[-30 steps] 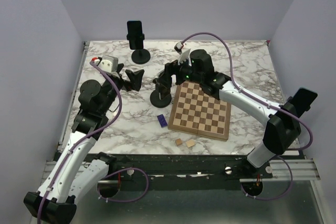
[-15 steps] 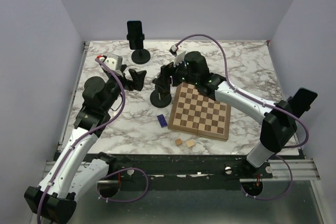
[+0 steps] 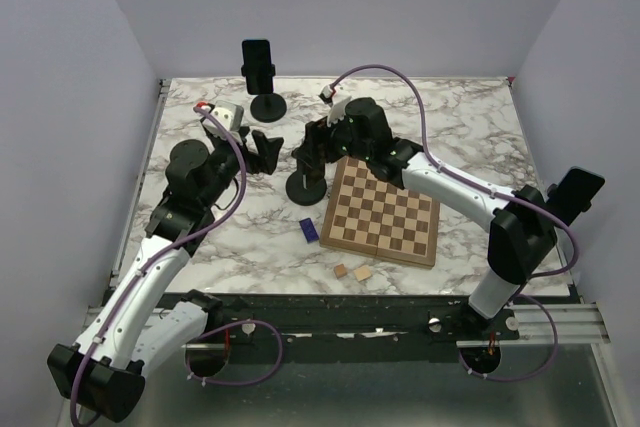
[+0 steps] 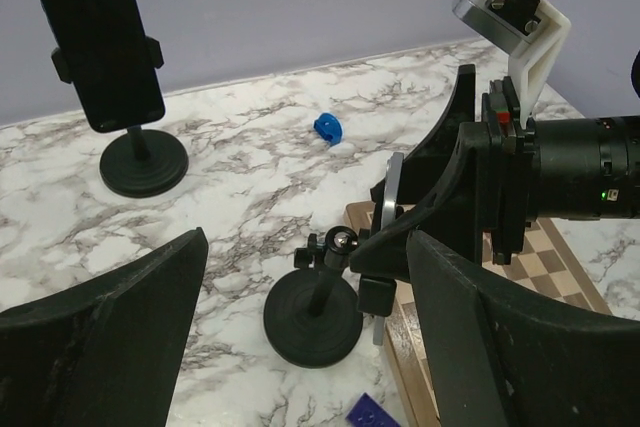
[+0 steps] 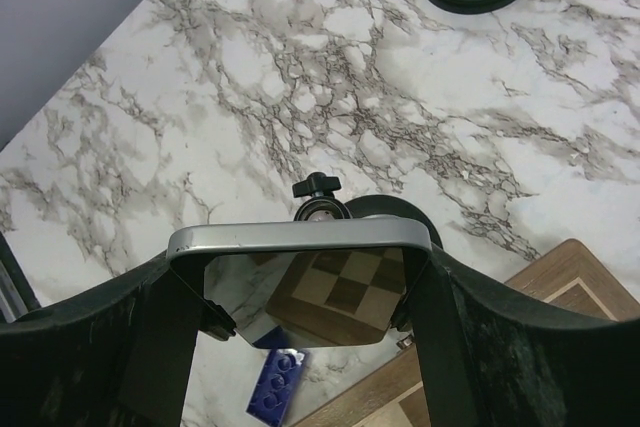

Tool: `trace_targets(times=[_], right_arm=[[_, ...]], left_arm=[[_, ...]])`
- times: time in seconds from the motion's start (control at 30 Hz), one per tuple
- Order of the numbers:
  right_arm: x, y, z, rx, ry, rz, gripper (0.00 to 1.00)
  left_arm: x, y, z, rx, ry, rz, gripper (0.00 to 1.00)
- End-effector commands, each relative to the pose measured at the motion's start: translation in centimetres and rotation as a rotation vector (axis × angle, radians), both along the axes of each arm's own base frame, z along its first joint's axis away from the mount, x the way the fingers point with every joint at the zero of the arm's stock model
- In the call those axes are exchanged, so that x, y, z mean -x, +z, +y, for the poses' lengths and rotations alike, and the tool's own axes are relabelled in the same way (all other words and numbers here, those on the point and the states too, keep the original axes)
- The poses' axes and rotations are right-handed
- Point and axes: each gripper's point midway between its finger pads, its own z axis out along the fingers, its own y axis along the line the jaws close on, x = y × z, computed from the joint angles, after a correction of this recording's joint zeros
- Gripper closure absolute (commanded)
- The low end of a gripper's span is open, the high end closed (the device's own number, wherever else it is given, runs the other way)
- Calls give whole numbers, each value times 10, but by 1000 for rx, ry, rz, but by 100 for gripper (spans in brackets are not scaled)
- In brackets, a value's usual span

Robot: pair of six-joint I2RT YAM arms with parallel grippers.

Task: Remove the phone from the phone stand

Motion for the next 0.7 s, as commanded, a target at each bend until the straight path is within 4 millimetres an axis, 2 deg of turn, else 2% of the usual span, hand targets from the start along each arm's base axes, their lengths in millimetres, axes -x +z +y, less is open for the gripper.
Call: trace_targets(times=[0.0,0.13,0.27,0.37,0.47,0.6,0.67], right_arm=[[-8,11,0,-27,-73,0,44],[-4,21,1,-79,-86,32,63],[-1,23,6,-93,-90,100,83],[-4,21,4,-77,-118,125,88],[-8,20,3,-60,-139,132,91],[-11,26,7,-63,-141,149,91],[-12,26,9,-60,-140,161,91]], left_arm=[[3,9,-6,-8,-31,-19,12],[0,4,-14,-19,-61,18,10],[-6,0,-18,5,-58,62,1],[-13,-5,-13,41,-6,55,1],[-11,-21,-19,19,-47,59,1],[-2,-36,-35,-71,-175,95,17],[-5,-43,-36,-84,-174,137,16]])
